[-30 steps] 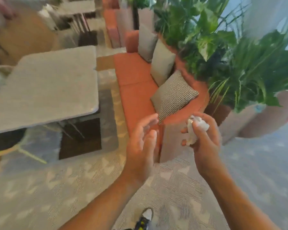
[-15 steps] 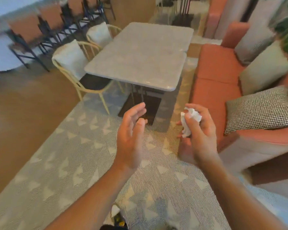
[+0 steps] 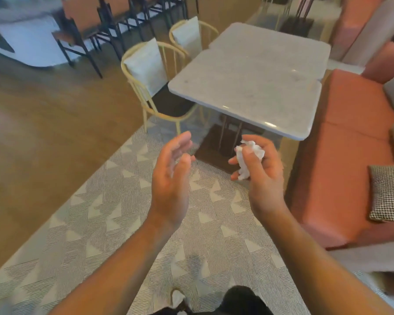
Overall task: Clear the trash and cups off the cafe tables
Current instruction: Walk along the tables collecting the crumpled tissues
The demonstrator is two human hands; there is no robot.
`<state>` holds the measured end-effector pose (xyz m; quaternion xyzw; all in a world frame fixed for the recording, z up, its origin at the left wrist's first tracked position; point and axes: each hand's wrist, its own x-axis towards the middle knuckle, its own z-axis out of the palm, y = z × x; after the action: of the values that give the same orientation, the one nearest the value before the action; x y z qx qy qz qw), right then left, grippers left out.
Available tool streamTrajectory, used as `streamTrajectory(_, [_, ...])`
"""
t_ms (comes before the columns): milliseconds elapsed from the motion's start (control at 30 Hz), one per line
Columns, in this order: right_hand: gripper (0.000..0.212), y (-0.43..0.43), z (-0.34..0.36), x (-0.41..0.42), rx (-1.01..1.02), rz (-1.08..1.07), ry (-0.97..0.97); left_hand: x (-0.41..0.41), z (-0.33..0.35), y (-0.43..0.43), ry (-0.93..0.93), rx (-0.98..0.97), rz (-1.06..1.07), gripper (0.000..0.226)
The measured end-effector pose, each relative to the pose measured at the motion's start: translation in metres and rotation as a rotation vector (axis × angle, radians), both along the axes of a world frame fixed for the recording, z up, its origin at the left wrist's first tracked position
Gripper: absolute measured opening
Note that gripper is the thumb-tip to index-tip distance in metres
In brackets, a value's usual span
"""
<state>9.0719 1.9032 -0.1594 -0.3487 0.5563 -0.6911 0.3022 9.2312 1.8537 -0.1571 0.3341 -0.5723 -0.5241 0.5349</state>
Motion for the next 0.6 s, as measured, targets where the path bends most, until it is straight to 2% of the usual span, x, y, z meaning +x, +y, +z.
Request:
streamTrajectory(267, [0.027,-0.126,-0.012,0.033,0.016,0.055,0.008,0.037,-0.01,-0.119,0.041,-0.006,0.051,0.04])
streamTrajectory(600, [0.032,-0.364,-0.011,0.027,0.025,0.178,0.027,0.034,-0.008,-0.328,0.033,-0.045,0.216,0.037])
